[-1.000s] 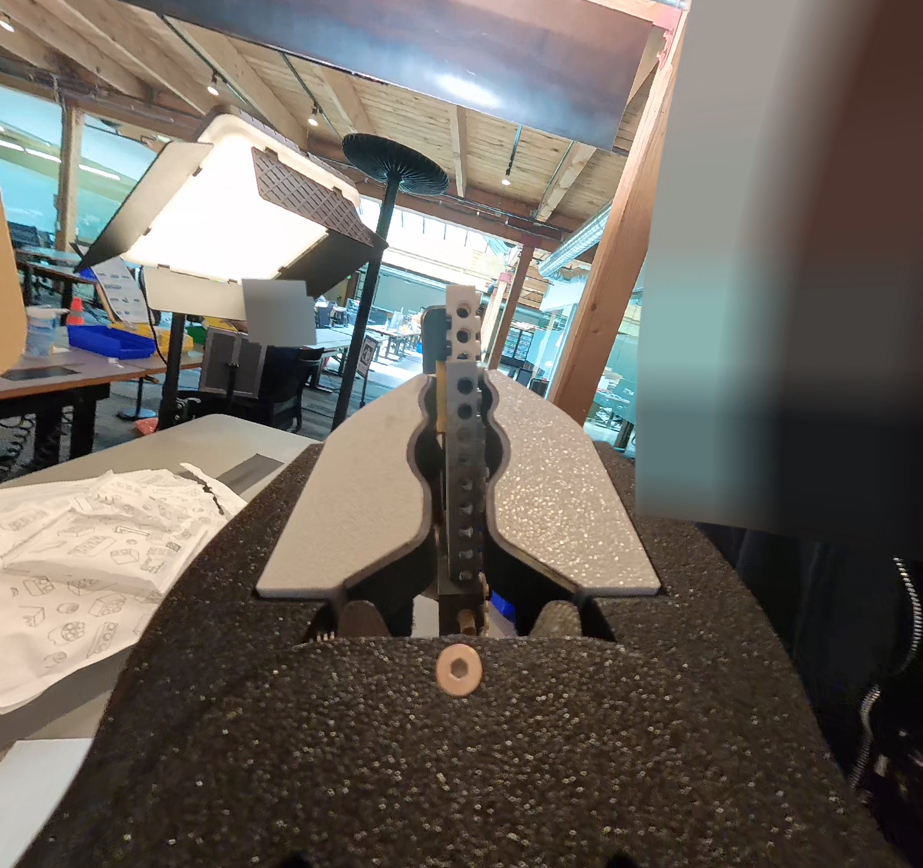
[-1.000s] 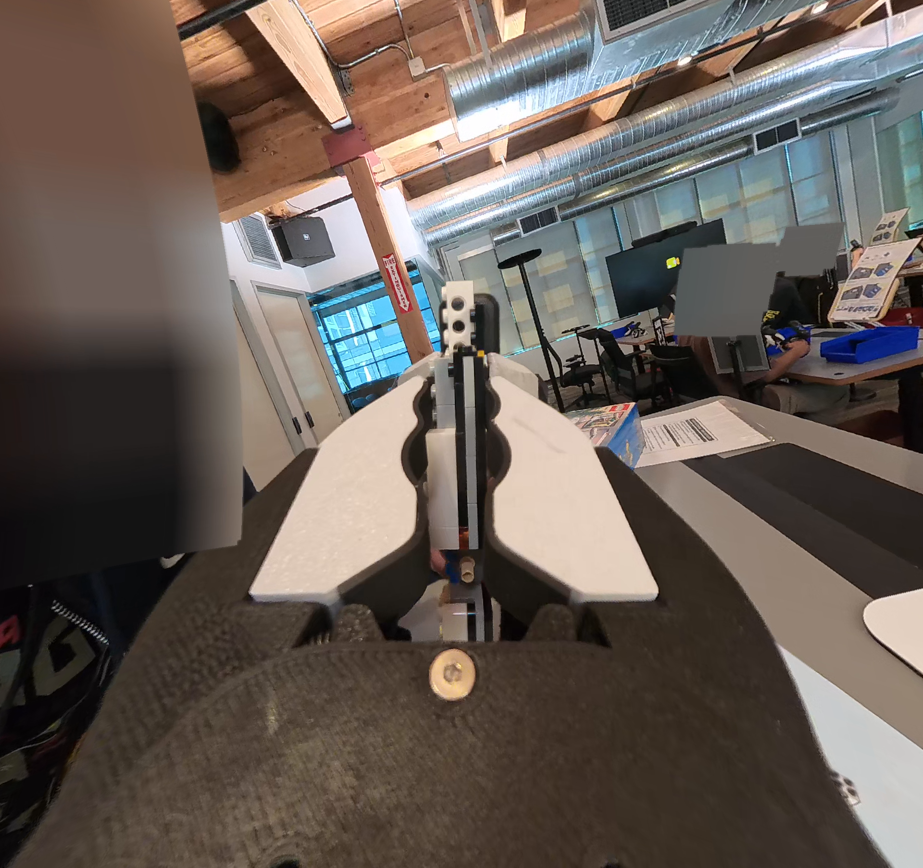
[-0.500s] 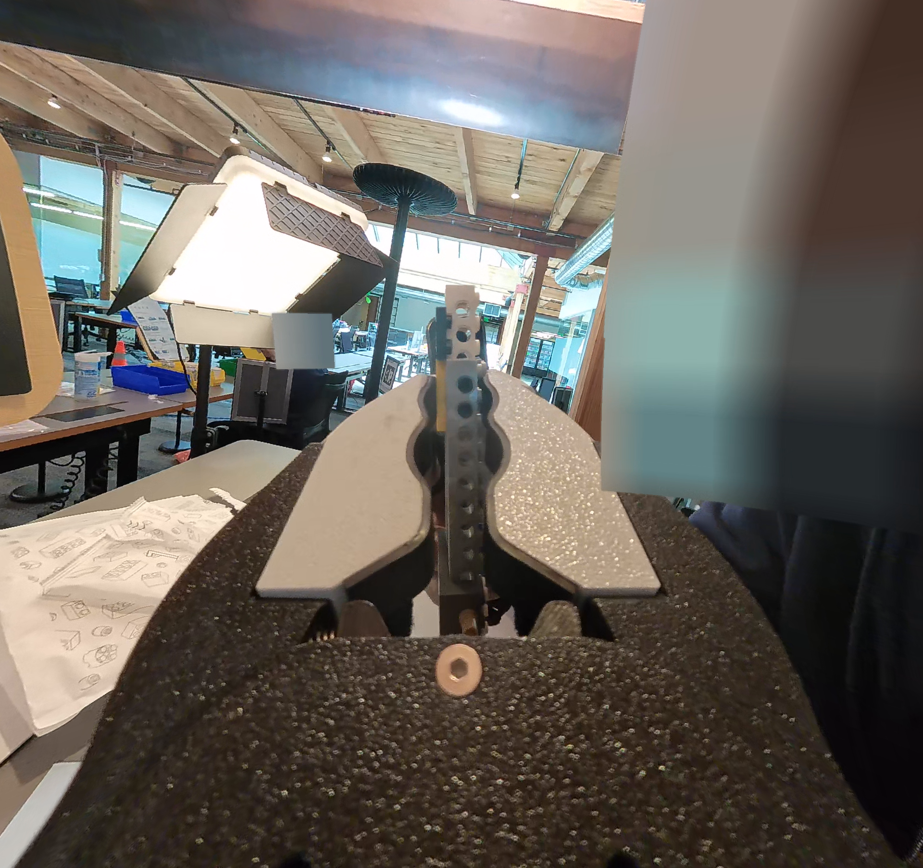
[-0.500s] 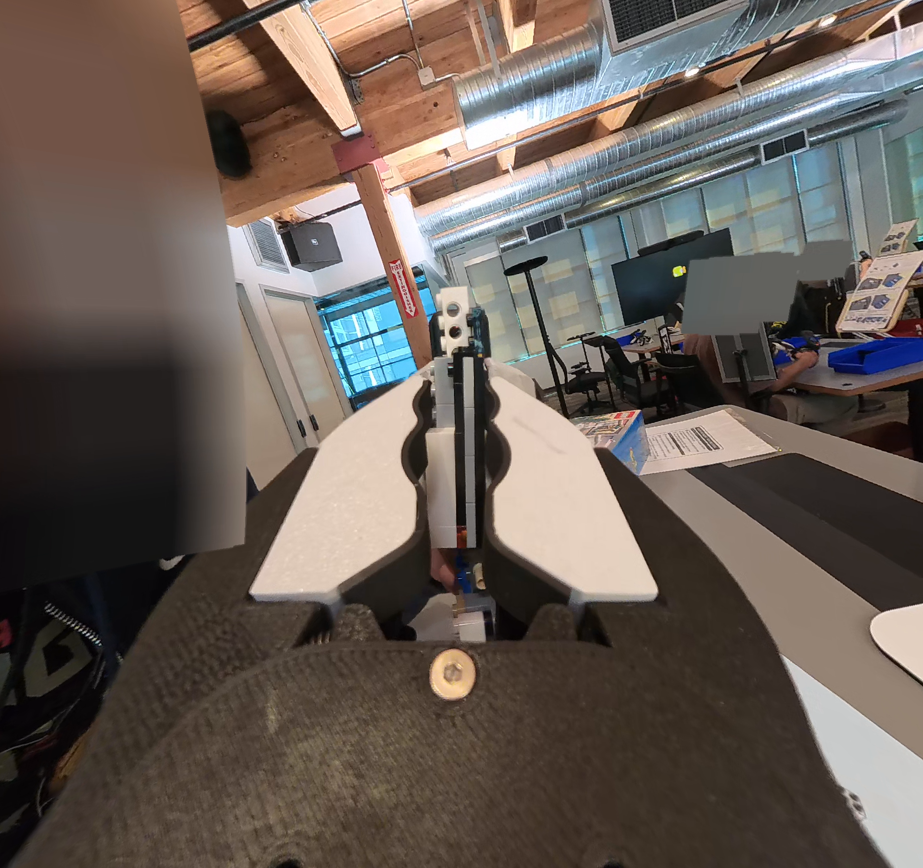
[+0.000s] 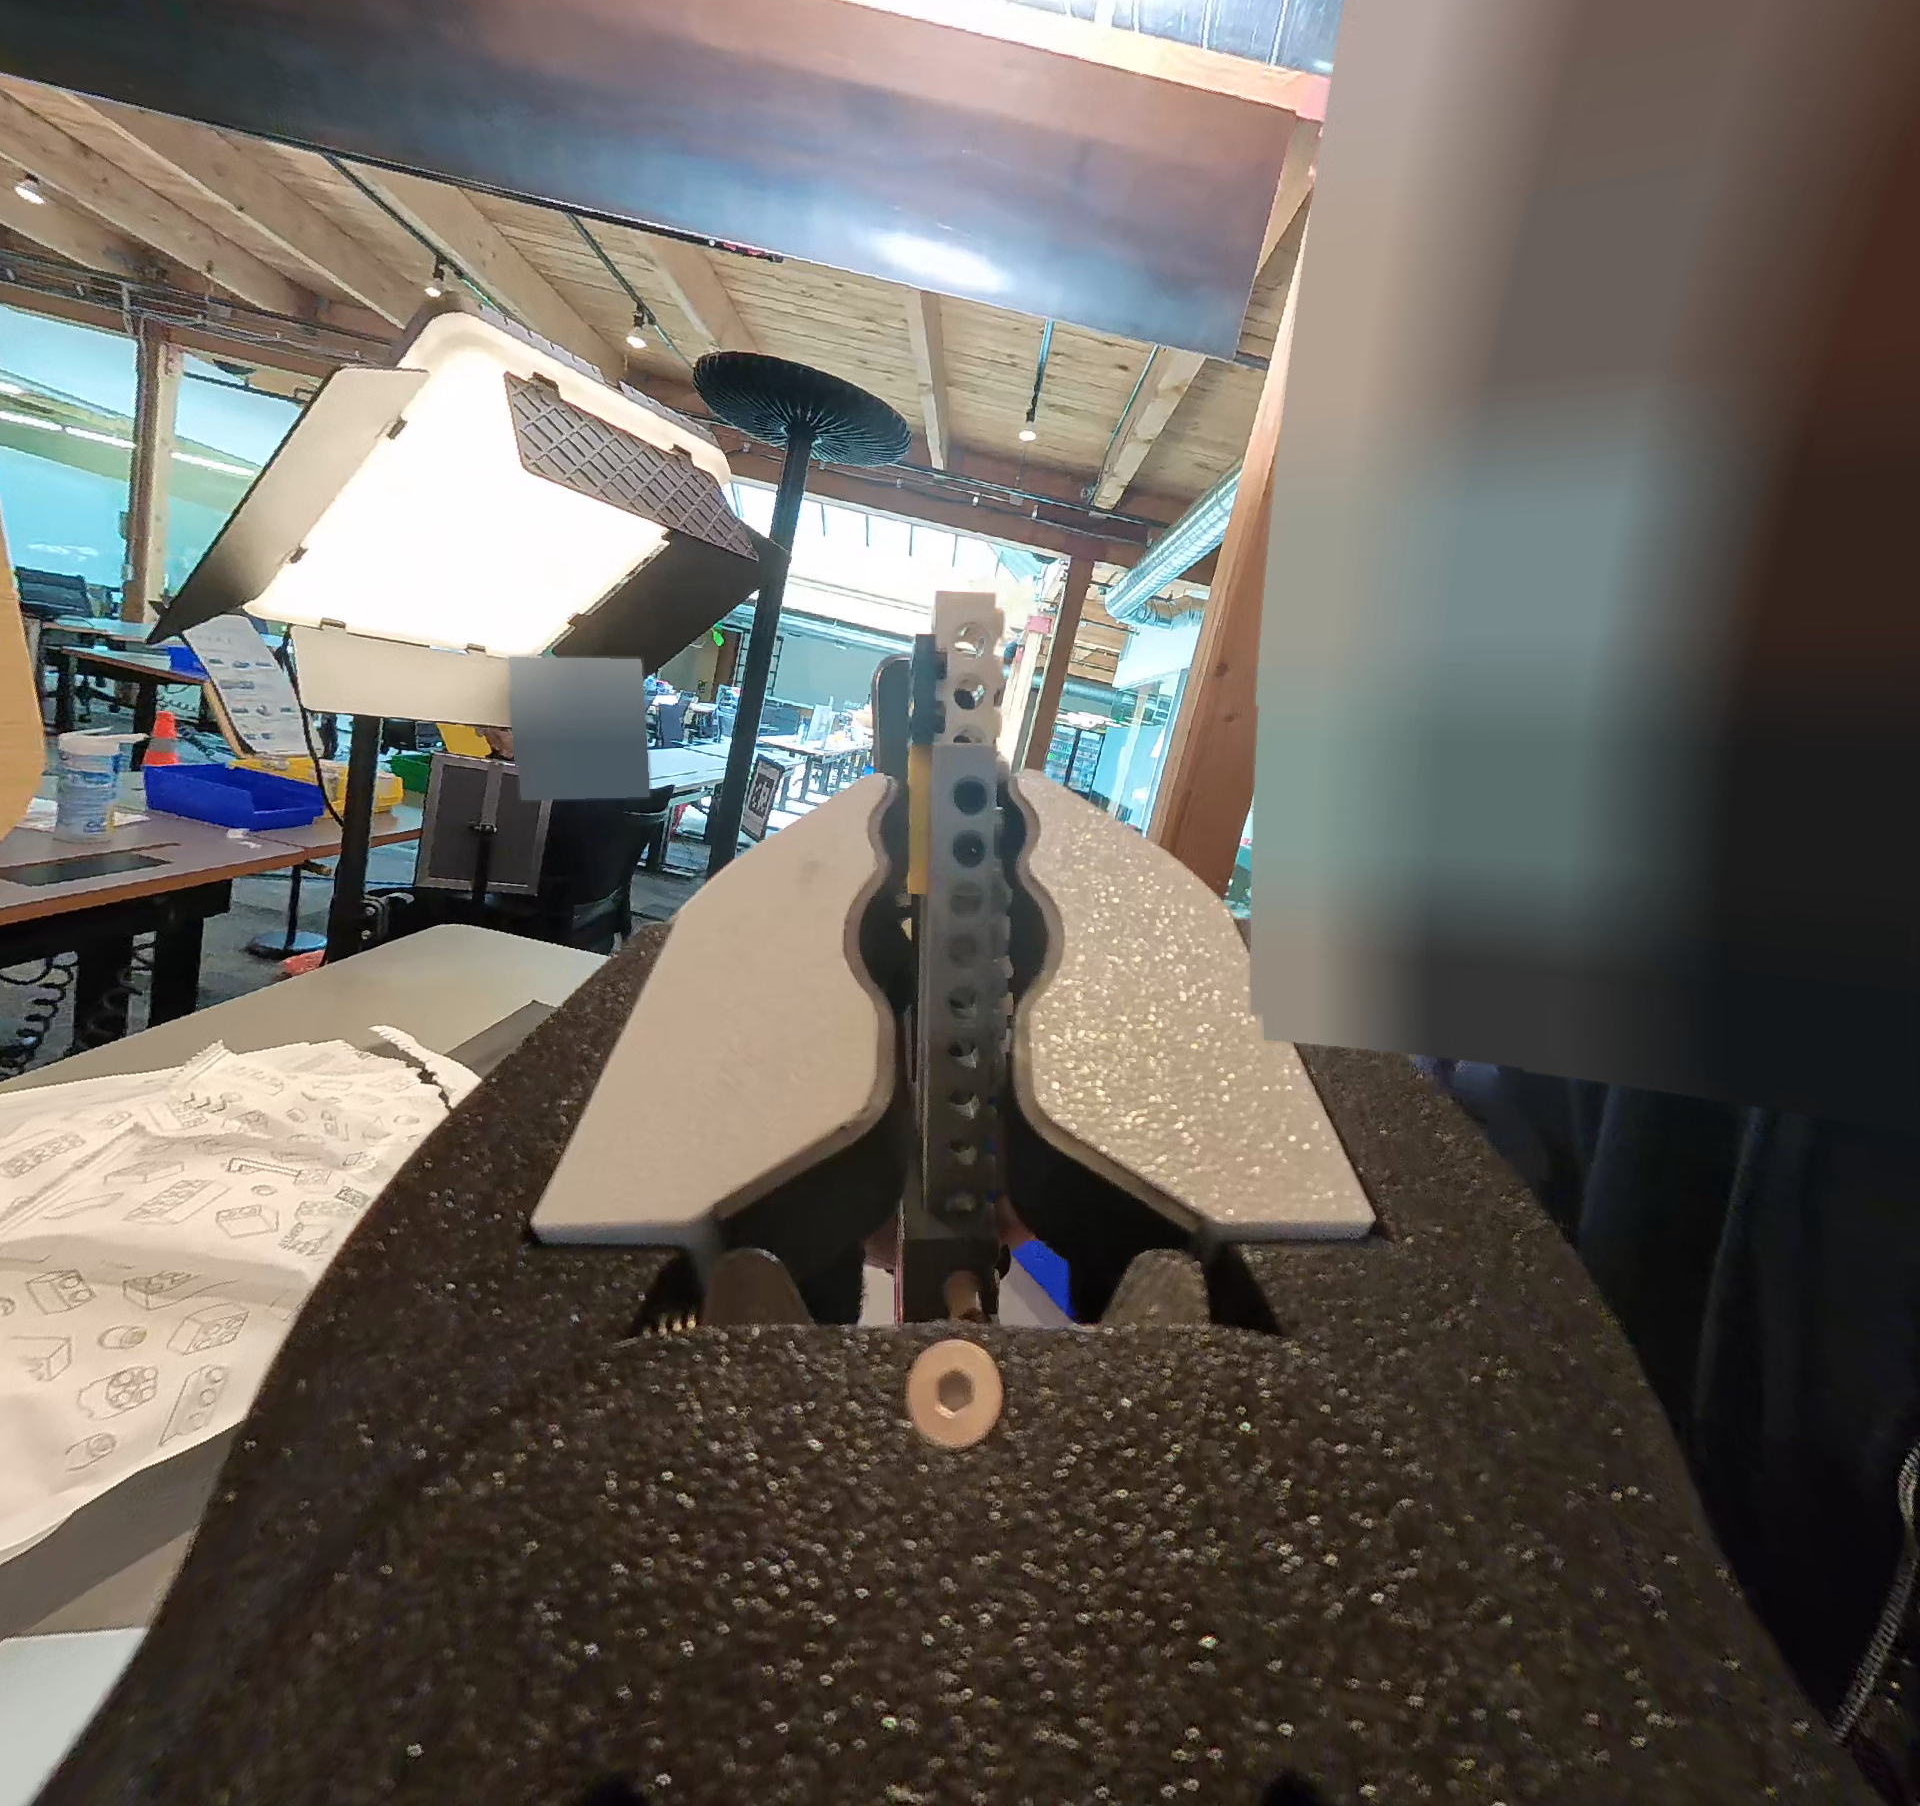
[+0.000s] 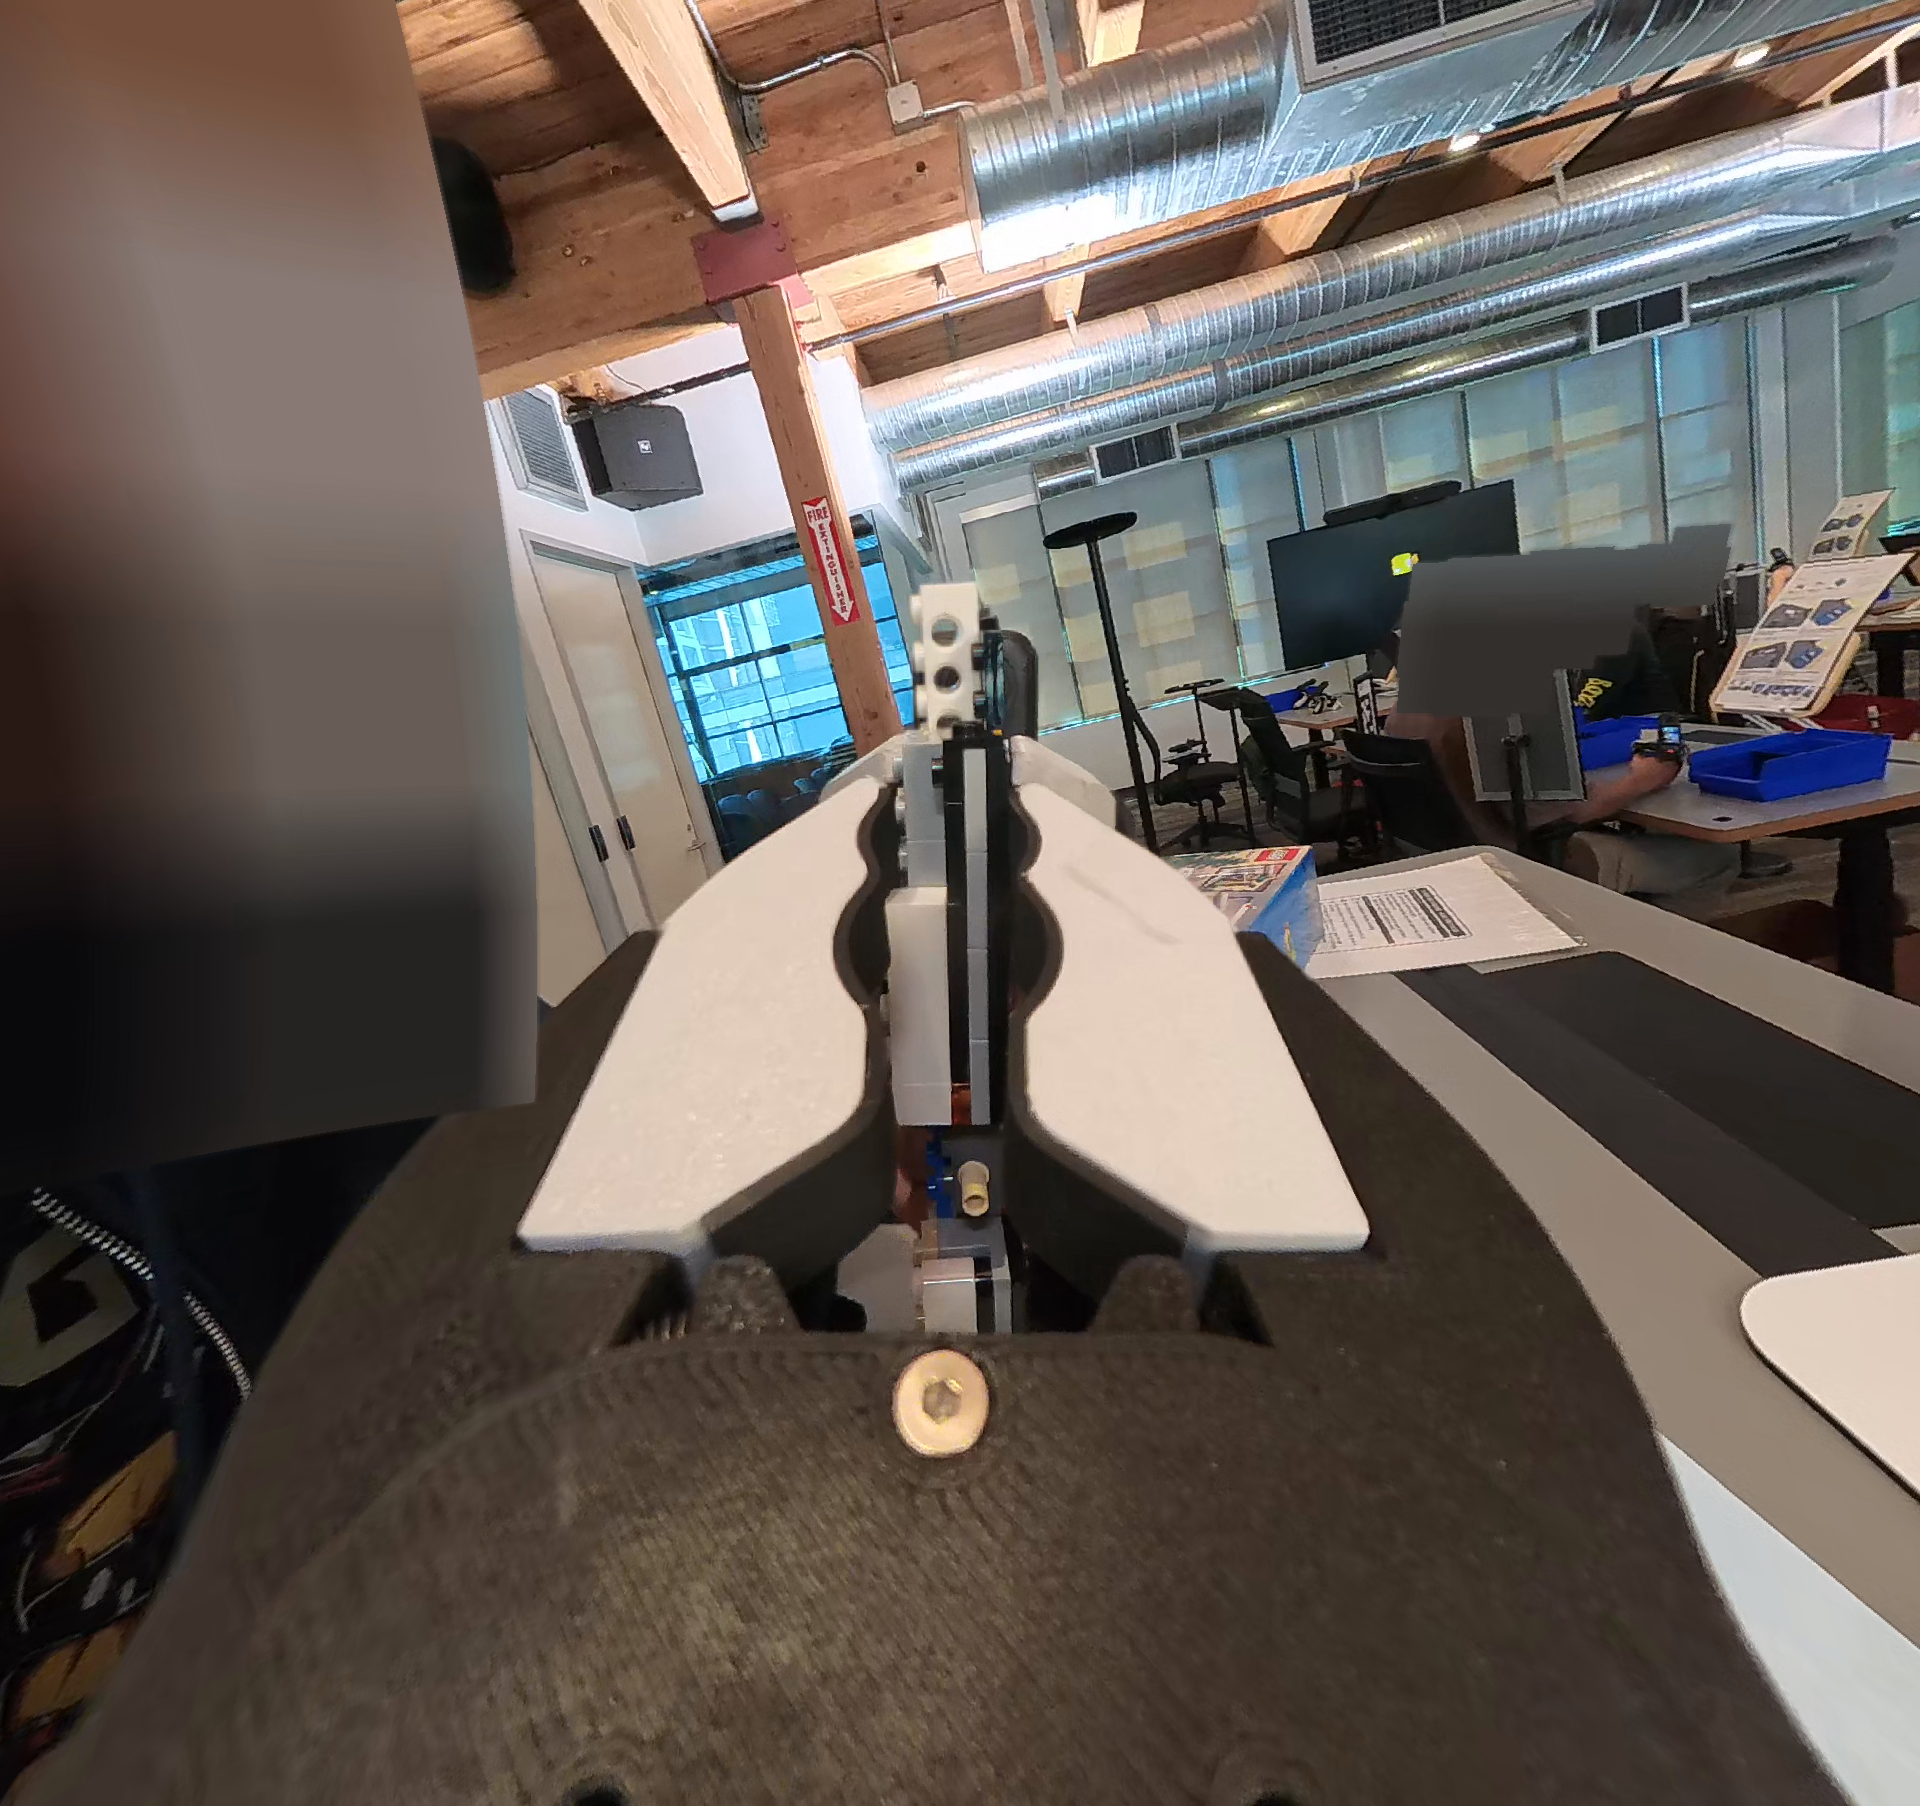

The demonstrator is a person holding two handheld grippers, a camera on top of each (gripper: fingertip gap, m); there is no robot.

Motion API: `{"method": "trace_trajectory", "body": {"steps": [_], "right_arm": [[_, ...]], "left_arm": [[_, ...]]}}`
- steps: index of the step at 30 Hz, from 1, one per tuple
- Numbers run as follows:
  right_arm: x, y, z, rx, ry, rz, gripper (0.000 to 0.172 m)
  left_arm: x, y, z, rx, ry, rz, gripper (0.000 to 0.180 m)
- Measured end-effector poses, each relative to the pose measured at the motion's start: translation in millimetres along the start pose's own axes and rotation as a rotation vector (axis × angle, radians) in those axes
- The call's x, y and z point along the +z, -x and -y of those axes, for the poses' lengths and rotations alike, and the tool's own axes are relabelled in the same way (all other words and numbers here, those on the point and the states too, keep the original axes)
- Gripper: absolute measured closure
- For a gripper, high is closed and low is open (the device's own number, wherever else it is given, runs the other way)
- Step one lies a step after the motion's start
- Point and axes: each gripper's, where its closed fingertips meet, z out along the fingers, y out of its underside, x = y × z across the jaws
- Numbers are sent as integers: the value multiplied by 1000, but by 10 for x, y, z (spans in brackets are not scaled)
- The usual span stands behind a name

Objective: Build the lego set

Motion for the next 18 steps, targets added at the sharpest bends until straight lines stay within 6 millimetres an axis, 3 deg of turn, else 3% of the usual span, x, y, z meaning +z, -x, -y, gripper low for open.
{"method": "trace_trajectory", "body": {"steps": [18], "right_arm": [[-26,19,-66,-30,23,45,153]], "left_arm": [[-13,-33,-61,-17,14,-28,163]]}}
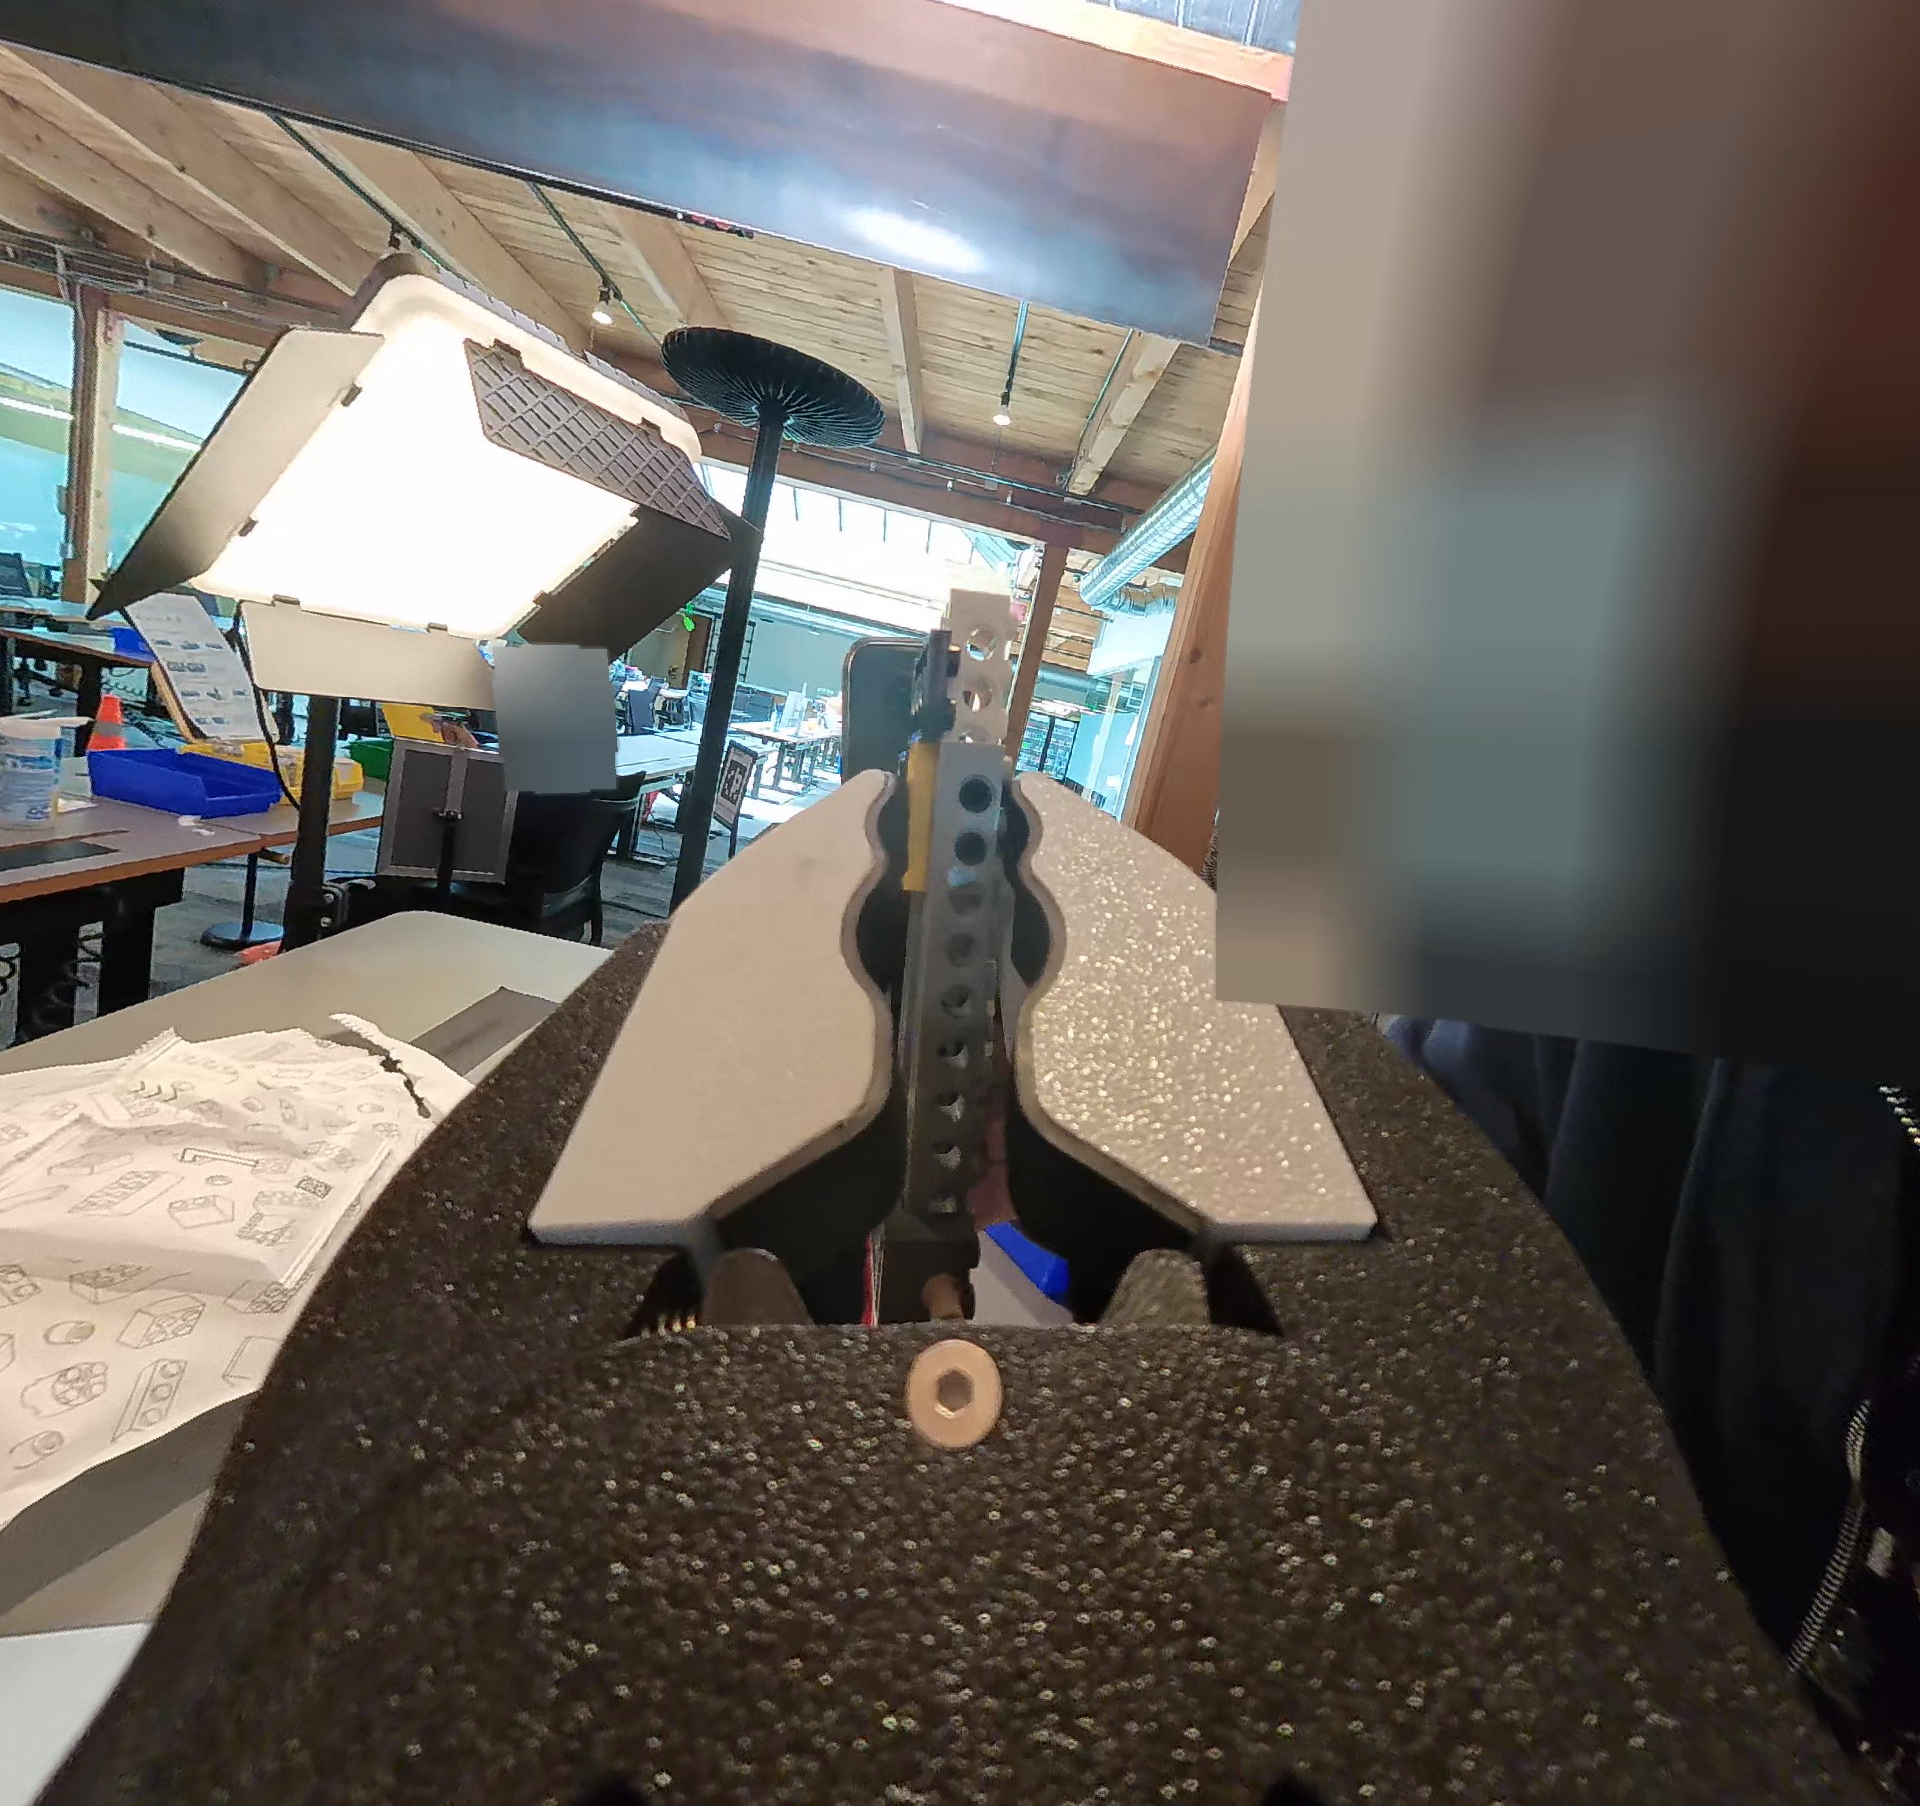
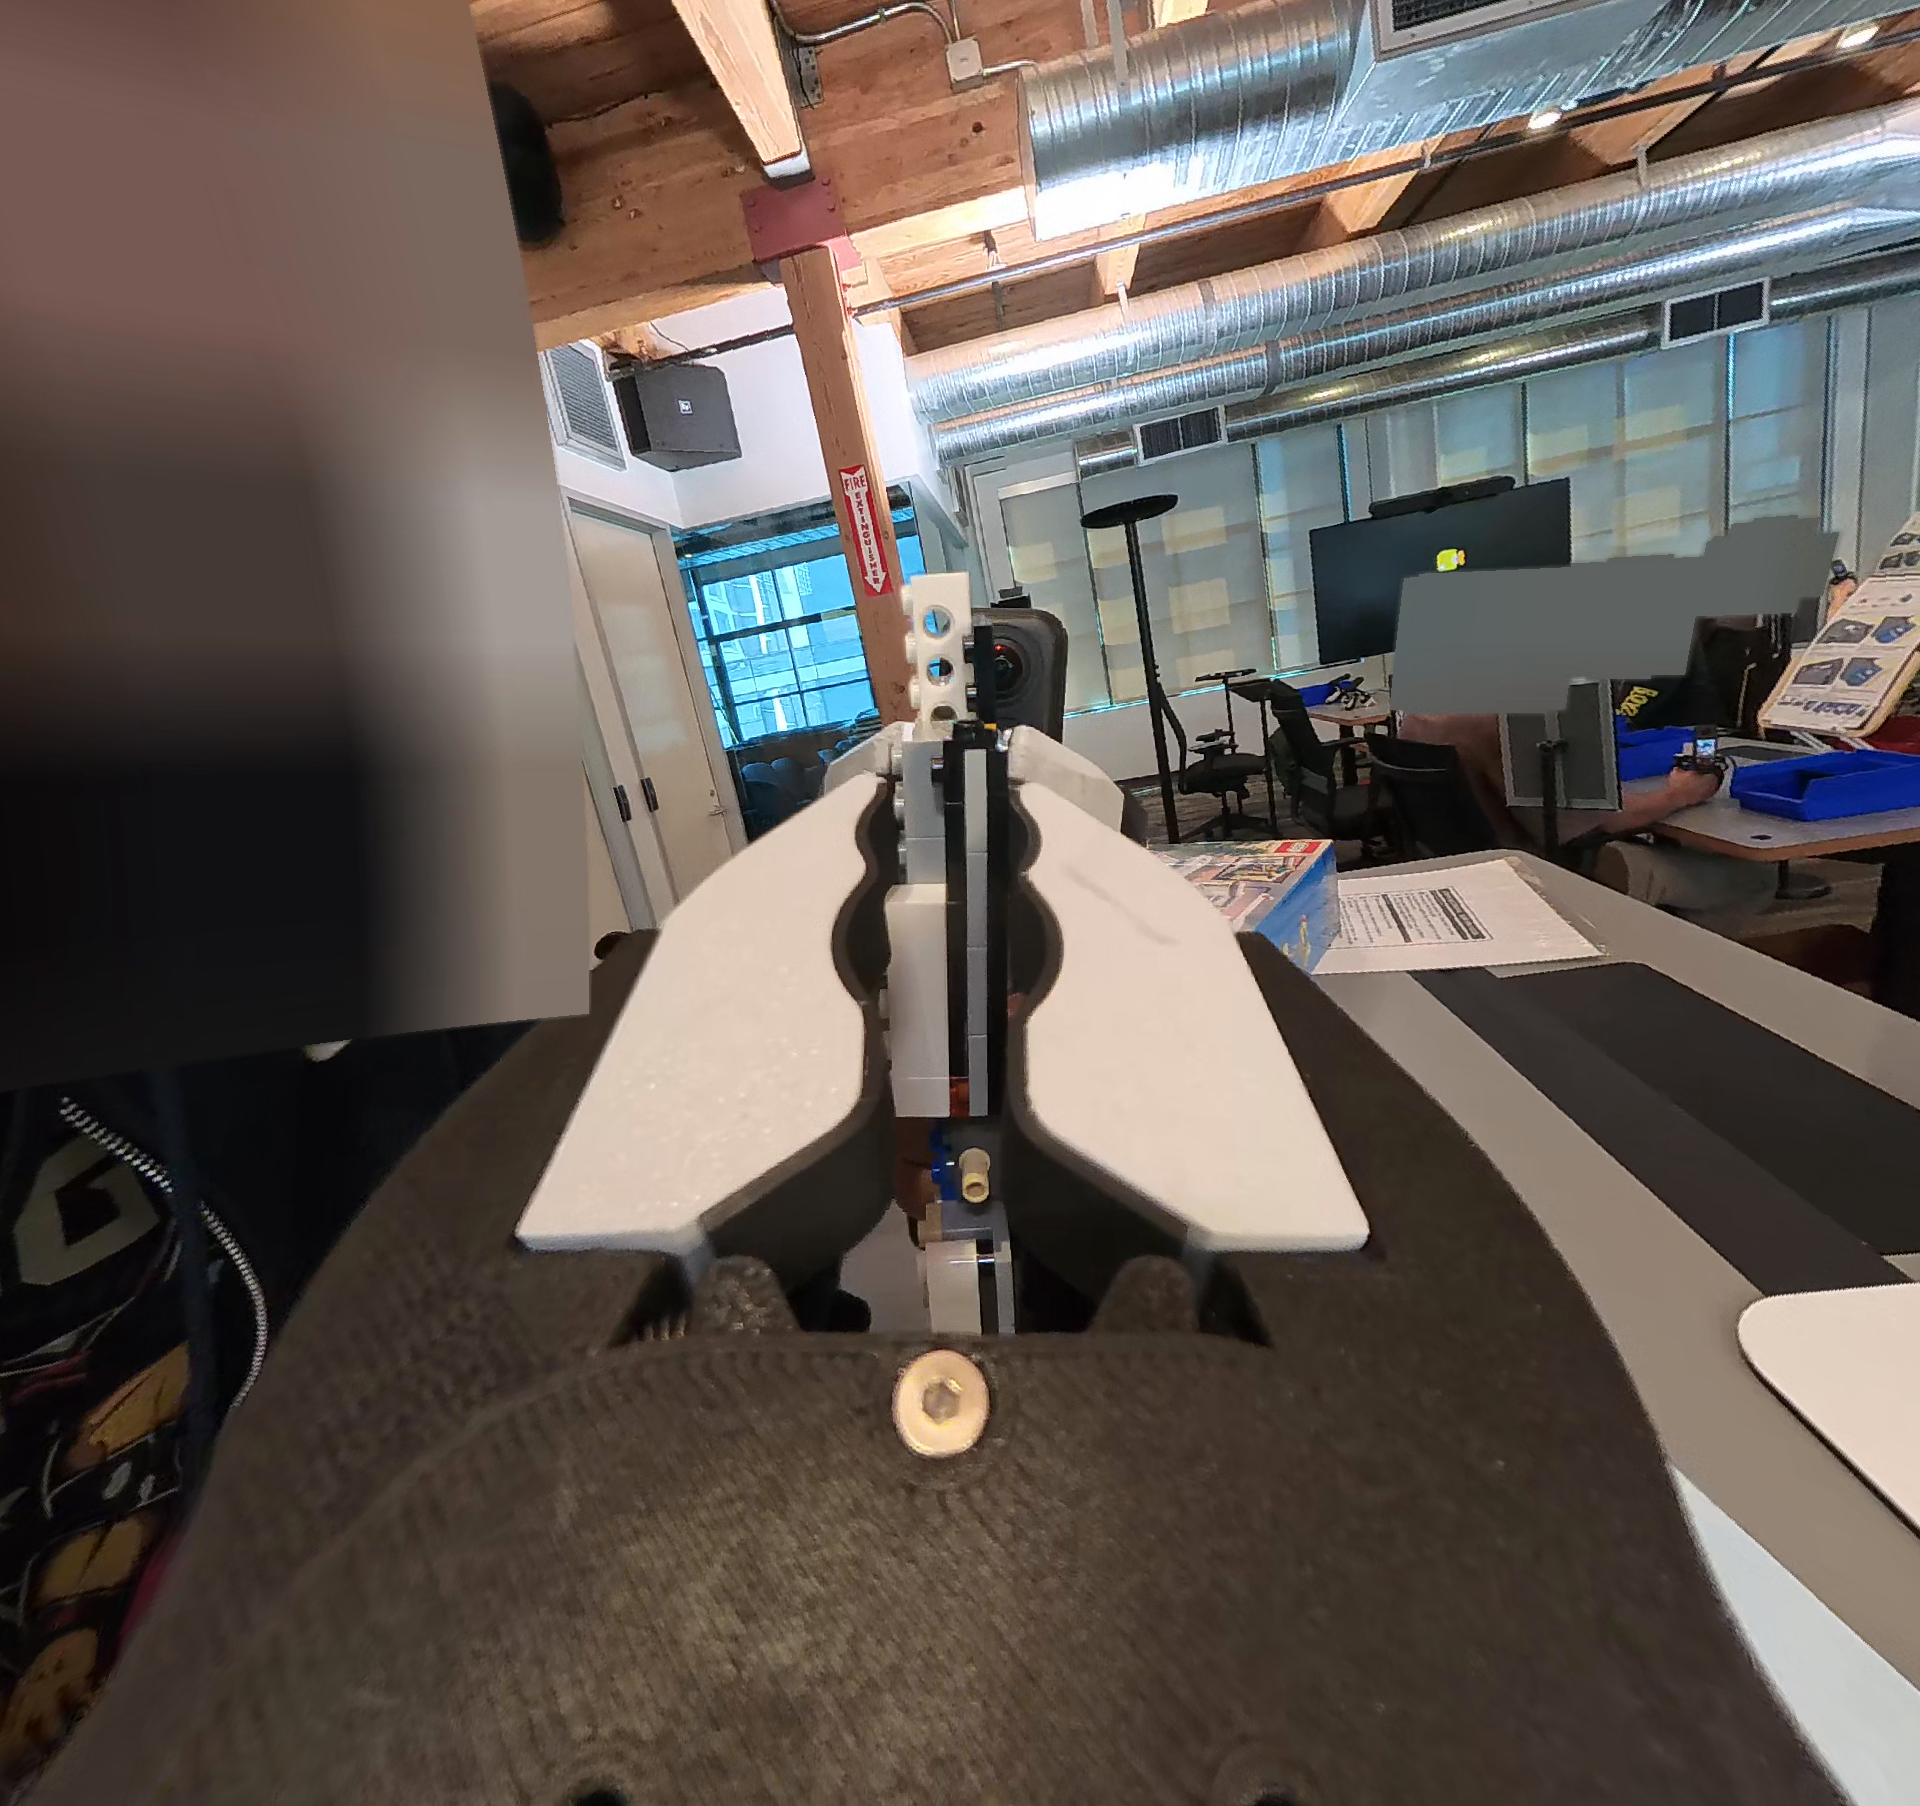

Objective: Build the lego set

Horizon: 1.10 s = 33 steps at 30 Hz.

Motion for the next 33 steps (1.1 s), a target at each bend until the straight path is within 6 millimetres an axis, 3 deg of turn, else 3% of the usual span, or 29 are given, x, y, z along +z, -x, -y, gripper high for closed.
{"method": "trace_trajectory", "body": {"steps": [7,13,20,33], "right_arm": [[-11,-118,-11,46,0,-84,152],[-33,-180,-28,79,7,-118,142],[-103,-246,-45,100,30,-145,139],[-161,-188,16,146,-48,-59,137]], "left_arm": [[-11,121,1,-51,-3,33,164],[-9,170,-4,-139,-18,28,164],[3,218,-14,-94,26,98,164],[15,229,28,-96,22,129,165]]}}
